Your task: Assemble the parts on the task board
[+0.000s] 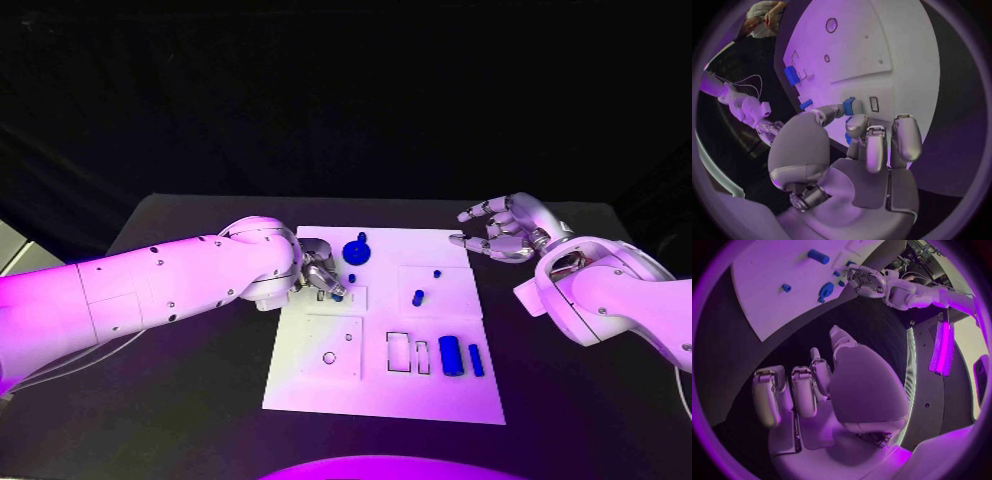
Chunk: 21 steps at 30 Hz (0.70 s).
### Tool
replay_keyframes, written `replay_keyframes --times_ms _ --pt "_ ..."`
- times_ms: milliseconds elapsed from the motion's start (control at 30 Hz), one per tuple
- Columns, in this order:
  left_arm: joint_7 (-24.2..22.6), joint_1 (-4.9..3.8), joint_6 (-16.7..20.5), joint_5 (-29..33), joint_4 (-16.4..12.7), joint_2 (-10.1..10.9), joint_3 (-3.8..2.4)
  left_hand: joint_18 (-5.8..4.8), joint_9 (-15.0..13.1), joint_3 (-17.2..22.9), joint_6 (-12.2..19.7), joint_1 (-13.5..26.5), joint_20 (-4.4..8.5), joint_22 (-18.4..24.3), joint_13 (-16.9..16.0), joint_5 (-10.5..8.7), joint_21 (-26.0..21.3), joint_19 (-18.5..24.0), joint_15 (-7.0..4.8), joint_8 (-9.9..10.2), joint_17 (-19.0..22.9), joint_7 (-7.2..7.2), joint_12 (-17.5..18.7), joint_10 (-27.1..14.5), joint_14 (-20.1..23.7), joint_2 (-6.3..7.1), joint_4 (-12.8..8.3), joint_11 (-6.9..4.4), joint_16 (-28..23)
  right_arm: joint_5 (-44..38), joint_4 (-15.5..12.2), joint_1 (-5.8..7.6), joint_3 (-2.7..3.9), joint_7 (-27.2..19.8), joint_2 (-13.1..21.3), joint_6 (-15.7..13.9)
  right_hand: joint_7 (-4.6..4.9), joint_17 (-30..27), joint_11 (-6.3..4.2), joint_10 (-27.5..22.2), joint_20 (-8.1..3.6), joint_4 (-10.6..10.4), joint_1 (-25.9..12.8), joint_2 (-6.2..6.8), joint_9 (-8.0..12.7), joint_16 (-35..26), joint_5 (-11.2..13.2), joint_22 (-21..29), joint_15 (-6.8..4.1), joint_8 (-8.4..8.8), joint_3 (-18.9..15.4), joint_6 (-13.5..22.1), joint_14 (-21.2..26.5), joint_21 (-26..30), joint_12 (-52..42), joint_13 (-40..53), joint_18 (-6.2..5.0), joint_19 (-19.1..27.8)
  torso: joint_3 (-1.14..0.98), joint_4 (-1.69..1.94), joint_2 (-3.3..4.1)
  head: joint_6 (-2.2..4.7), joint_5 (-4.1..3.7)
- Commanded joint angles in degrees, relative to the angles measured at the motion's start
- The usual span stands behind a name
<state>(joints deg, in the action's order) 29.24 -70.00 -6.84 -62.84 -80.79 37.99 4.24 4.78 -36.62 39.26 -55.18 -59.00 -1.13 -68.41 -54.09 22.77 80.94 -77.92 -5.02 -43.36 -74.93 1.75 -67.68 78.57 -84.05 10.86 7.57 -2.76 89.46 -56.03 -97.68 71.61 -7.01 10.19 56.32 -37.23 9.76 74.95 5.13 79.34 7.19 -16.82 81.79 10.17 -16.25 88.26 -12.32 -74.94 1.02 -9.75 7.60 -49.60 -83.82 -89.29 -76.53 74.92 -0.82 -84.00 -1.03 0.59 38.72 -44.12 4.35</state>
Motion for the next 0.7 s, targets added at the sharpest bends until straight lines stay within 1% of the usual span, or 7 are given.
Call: replay_keyframes --times_ms 33,100,200,233,300,333,700 --pt "-0.11 0.56 -1.78 -0.15 -0.10 -0.25 0.41 -0.44 0.20 4.22 -1.40 0.59 0.09 -0.14 -0.17 -0.24 0.25 -0.47 -0.46 0.50 -14.66 -0.93 -0.28 0.41 -5.84 -0.21 -5.18 -0.12 0.38 -0.21 -0.11 -0.03 0.01 -0.53 0.05 0.14 0.13 11.14 -0.19 0.09 -0.59 0.06 -0.51 -0.09 0.08 -0.33 -0.26 -14.68 -0.38 -0.22 0.34 0.37 -5.16 0.20 0.05 3.17 0.60 -5.57 0.03 -0.02 0.00 -0.04 -0.05" --pt "-0.11 0.56 -1.87 -0.13 -0.13 -0.24 0.41 -0.43 0.46 1.72 -1.77 1.49 0.18 -0.10 -0.37 -0.57 0.18 -0.46 -0.53 0.79 -14.68 -1.06 -0.21 0.48 -5.84 -0.03 -3.78 -0.22 0.39 -0.21 -0.11 -0.03 0.01 -0.53 0.07 0.13 0.13 11.12 -0.19 0.10 -0.59 0.05 -0.57 -0.08 0.09 -0.34 -0.27 -14.68 -0.38 -0.24 0.34 0.38 -5.16 0.20 0.04 3.18 0.60 -5.57 0.04 -0.01 0.00 -0.04 -0.06" --pt "-0.11 0.56 -1.96 -0.12 -0.13 -0.23 0.42 -0.45 0.67 -0.22 -2.01 1.87 0.25 -0.19 -0.46 -0.72 0.17 -0.53 -0.58 1.05 -14.69 -1.12 -0.09 0.45 -5.84 0.14 -2.76 -0.27 0.39 -0.21 -0.10 -0.02 0.01 -0.53 0.08 0.10 0.13 11.12 -0.19 0.10 -0.59 0.05 -0.57 -0.08 0.09 -0.34 -0.27 -14.68 -0.38 -0.24 0.34 0.38 -5.16 0.20 0.04 3.18 0.60 -5.57 0.03 0.01 0.02 0.00 -0.07" --pt "-0.11 0.56 -1.97 -0.11 -0.13 -0.23 0.42 -0.45 0.81 -1.75 -2.19 2.22 0.27 -0.15 -0.51 -0.81 0.13 -0.52 -0.60 1.22 -14.62 -1.15 0.01 0.42 -5.82 0.25 -1.89 -0.30 0.36 -0.21 -0.10 -0.02 0.01 -0.54 0.08 0.09 0.13 11.12 -0.19 0.10 -0.59 0.05 -0.57 -0.08 0.09 -0.34 -0.27 -14.68 -0.38 -0.24 0.34 0.38 -5.16 0.20 0.04 3.18 0.60 -5.57 0.04 0.01 0.02 -0.01 -0.10" --pt "-0.11 0.56 -1.97 -0.11 -0.12 -0.24 0.42 -0.45 0.92 -2.90 -2.31 2.31 0.31 -0.16 -0.56 -0.94 0.10 -0.53 -0.62 1.36 -14.59 -1.15 0.07 0.41 -5.82 0.32 -1.29 -0.29 0.35 -0.21 -0.10 -0.02 0.01 -0.55 0.08 0.08 0.13 11.12 -0.19 0.10 -0.59 0.05 -0.57 -0.08 0.09 -0.34 -0.27 -14.68 -0.38 -0.24 0.34 0.38 -5.16 0.20 0.04 3.18 0.60 -5.57 0.04 0.03 0.00 -0.01 -0.15" --pt "-0.10 0.56 -1.96 -0.11 -0.10 -0.25 0.42 -0.46 1.03 -4.13 -2.44 2.53 0.31 -0.18 -0.65 -1.09 0.09 -0.55 -0.62 1.49 -14.62 -1.16 0.10 0.41 -5.82 0.35 -0.54 -0.30 0.36 -0.21 -0.10 -0.02 0.01 -0.56 0.08 0.06 0.13 11.12 -0.19 0.10 -0.59 0.05 -0.57 -0.08 0.09 -0.34 -0.27 -14.68 -0.38 -0.24 0.34 0.38 -5.16 0.20 0.04 3.18 0.60 -5.57 0.04 0.03 0.00 -0.01 -0.15" --pt "-0.10 0.57 -1.60 -0.10 0.24 -0.32 0.42 -0.44 1.32 -7.38 -2.75 2.71 0.35 -0.14 -0.78 -1.42 -0.01 -0.54 -0.63 1.88 -14.66 -1.13 0.30 0.36 -5.83 -0.04 1.93 -0.27 0.38 -0.21 -0.05 -0.02 0.01 -0.61 0.07 -0.05 0.13 11.01 -0.19 0.04 -0.60 0.04 -0.70 -0.05 0.11 -0.40 -0.27 -14.65 -0.38 -0.27 0.31 0.40 -5.13 0.27 0.13 3.09 0.58 -5.54 0.03 -0.02 0.00 0.13 -0.19"
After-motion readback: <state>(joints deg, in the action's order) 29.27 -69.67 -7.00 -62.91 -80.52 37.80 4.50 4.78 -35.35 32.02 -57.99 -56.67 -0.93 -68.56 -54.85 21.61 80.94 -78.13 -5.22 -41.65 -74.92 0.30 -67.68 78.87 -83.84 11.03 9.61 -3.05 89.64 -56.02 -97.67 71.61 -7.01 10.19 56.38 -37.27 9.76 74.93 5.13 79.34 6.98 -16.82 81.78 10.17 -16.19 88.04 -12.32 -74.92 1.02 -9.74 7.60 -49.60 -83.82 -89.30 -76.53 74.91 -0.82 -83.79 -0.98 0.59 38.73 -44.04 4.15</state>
